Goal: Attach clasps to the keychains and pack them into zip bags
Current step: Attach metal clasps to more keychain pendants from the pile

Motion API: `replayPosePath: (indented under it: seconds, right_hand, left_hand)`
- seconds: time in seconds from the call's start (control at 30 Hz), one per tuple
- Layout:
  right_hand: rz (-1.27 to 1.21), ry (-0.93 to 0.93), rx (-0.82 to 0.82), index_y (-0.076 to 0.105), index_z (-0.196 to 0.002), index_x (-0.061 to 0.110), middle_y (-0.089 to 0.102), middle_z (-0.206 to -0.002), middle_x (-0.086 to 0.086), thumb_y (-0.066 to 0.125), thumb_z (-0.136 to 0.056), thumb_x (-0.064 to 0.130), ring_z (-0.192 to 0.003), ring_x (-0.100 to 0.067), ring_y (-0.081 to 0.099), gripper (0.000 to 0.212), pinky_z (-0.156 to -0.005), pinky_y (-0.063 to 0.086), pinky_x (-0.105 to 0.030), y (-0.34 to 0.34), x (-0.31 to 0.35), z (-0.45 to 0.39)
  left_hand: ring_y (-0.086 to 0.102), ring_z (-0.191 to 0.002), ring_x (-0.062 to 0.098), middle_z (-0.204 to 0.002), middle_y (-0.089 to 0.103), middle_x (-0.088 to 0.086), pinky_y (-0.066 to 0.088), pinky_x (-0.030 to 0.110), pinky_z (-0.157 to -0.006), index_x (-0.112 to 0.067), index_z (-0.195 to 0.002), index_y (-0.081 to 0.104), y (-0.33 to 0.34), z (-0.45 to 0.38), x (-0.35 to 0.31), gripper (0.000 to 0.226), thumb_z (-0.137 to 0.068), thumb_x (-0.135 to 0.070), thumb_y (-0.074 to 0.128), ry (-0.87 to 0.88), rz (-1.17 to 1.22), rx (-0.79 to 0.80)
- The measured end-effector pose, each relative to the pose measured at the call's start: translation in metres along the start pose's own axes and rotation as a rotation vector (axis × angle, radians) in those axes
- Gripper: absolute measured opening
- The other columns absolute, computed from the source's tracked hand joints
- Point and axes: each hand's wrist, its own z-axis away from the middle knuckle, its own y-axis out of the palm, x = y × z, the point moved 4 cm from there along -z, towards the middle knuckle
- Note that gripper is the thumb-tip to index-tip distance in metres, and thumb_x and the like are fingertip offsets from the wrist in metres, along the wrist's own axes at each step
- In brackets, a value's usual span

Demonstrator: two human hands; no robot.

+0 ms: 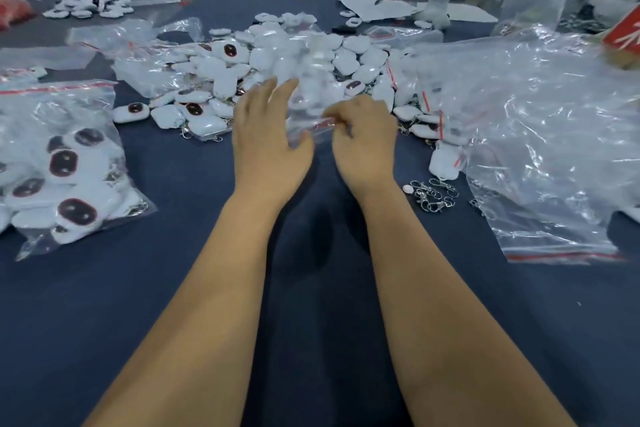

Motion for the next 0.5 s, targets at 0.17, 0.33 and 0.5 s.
replayPosePath:
  seconds: [0.17, 0.33, 0.5]
  right_hand:
    - [-0.284, -0.063, 0.115, 0.071, -0.114, 0.017, 0.063, -0.112, -0.004, 0.059, -0.087, 0.010, -0.111, -0.022, 0.053, 0.030, -0.093, 0.045, -0.035, 0.024, 0.019, 0.011]
    - [-0.396, -0.006, 0.146, 0.046, -0.142, 0.021, 0.042, -0.142, 0.001, 0.058, -0.087, 0.017, -0.126, -0.010, 0.042, 0.056, -0.098, 0.035, -0.021, 0.027, 0.013, 0.013]
    - [-0.095, 0.228, 0.192, 0.028, -0.151, 0.018, 0.019, -0.160, -0.005, 0.049, -0.090, 0.018, -0.143, -0.026, 0.024, 0.064, -0.114, 0.027, -0.044, 0.028, -0.017, -0.002]
  left_hand:
    - [0.057, -0.113, 0.027, -0.120, 0.067, 0.001, 0.042, 0.046, -0.100, -0.030, -0.131, 0.060, -0.006, 0.003, 0.003, 0.045, -0.090, -0.018, 0.046, -0.082, -0.023, 0.019]
    - [0.053, -0.123, 0.024, -0.135, 0.060, 0.002, 0.038, 0.029, -0.102, -0.028, -0.141, 0.050, -0.024, 0.008, 0.032, 0.049, -0.098, -0.011, 0.037, -0.504, 0.114, -0.178]
    - [0.048, -0.126, 0.023, -0.127, 0.061, -0.002, 0.026, 0.041, -0.113, -0.025, -0.138, 0.052, -0.056, 0.007, 0.037, 0.051, -0.095, -0.003, 0.034, -0.522, -0.096, -0.619]
